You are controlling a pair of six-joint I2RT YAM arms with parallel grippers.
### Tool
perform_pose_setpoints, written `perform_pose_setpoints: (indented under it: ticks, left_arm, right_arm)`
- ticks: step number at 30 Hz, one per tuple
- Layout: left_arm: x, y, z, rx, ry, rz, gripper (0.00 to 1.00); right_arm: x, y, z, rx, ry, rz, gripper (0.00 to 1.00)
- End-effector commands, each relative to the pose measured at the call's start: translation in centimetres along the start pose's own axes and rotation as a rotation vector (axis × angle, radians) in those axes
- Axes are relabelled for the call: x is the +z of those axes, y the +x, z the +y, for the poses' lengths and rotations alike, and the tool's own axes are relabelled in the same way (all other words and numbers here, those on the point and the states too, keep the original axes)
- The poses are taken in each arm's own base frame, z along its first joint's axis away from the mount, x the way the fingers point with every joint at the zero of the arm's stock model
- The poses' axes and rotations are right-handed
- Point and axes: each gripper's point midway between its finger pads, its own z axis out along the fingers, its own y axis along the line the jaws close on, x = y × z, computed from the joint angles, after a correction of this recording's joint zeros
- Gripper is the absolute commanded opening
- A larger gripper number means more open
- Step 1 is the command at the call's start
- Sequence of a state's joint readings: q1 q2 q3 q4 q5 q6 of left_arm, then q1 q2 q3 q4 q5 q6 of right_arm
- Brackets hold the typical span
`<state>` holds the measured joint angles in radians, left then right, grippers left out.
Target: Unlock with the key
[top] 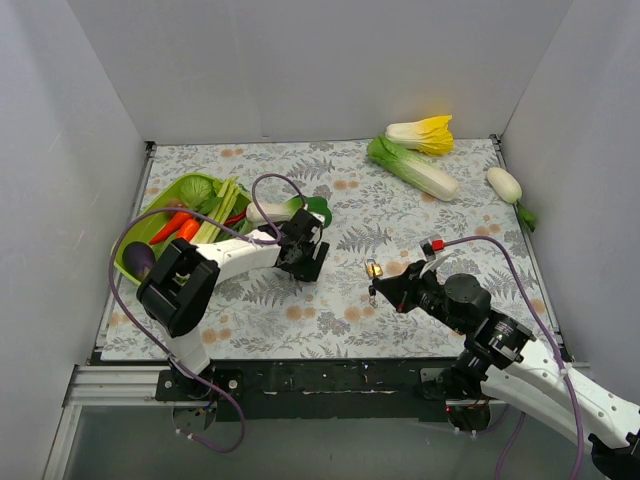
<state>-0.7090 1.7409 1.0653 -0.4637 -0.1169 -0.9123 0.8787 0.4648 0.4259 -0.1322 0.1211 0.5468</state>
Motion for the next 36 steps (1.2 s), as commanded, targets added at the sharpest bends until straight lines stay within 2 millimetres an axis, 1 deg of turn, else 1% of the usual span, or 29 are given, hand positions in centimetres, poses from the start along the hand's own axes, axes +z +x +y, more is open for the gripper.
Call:
perform_pose_setpoints:
  ticks: [1, 3, 6, 9, 10, 14, 16, 18, 20, 23, 25, 26, 28, 30, 31, 34, 36]
  left_arm:
    - [0.0, -0.8, 0.2, 0.042, -0.057, -0.013, 0.73]
    - [0.0, -0.8, 0.1, 0.051, -0.061, -0.012, 0.7]
    - [0.0, -0.8, 0.1, 0.064, -0.07, -0.013, 0.68]
    - [0.2, -0.4, -0.1, 0.078, -0.07, 0.002, 0.64]
    - [0.3, -0.3, -0.3, 0.084, -0.067, 0.005, 0.6]
    - [0.4, 0.3, -0.7, 0.088, -0.056, 0.025, 0.56]
    - [0.5, 0.4, -0.9, 0.086, -0.044, 0.028, 0.51]
    - [0.7, 0.5, -1.0, 0.088, -0.039, 0.036, 0.42]
    - [0.8, 0.4, -1.2, 0.086, -0.032, 0.035, 0.35]
    - [0.8, -0.3, -1.8, 0.064, -0.01, 0.013, 0.32]
    - [0.5, -1.7, -2.1, 0.036, 0.0, -0.047, 0.23]
    - [0.2, -2.3, -2.3, 0.015, 0.008, -0.075, 0.21]
    - [-0.8, -4.4, -2.8, -0.017, 0.035, -0.155, 0.15]
    - [-1.3, -5.7, -3.3, -0.054, 0.063, -0.194, 0.09]
    - [-1.7, -6.8, -3.7, -0.071, 0.081, -0.225, 0.05]
    - [-2.8, -9.2, -4.9, -0.127, 0.148, -0.288, 0.0]
    - [-3.6, -10.7, -5.8, -0.153, 0.204, -0.323, 0.0]
  right_arm:
    - [0.2, -1.0, 0.8, 0.013, -0.031, -0.039, 0.01]
    - [0.2, -0.9, 0.7, 0.013, -0.031, -0.036, 0.01]
    - [0.3, -0.7, 0.6, 0.012, -0.029, -0.032, 0.01]
    - [0.4, -0.5, 0.6, 0.014, -0.033, -0.027, 0.01]
    - [0.4, -0.4, 0.6, 0.014, -0.035, -0.026, 0.01]
    - [0.4, -0.2, 0.6, 0.017, -0.037, -0.021, 0.01]
    - [0.4, -0.1, 0.6, 0.015, -0.036, -0.02, 0.01]
    - [0.4, -0.2, 0.5, 0.014, -0.036, -0.022, 0.01]
    - [0.4, -0.2, 0.5, 0.014, -0.034, -0.023, 0.01]
    - [0.3, -0.2, 0.4, 0.012, -0.028, -0.025, 0.01]
    - [0.2, -0.2, 0.3, 0.012, -0.024, -0.026, 0.01]
    - [0.2, -0.3, 0.3, 0.011, -0.024, -0.029, 0.01]
    - [0.1, -0.2, 0.2, 0.011, -0.02, -0.028, 0.01]
    - [0.0, -0.3, 0.1, 0.009, -0.015, -0.03, 0.01]
    - [-0.1, -0.3, 0.1, 0.009, -0.013, -0.029, 0.01]
    - [-0.2, -0.4, -0.1, 0.005, -0.001, -0.031, 0.01]
    - [-0.4, -0.4, -0.1, -0.004, -0.002, -0.023, 0.01]
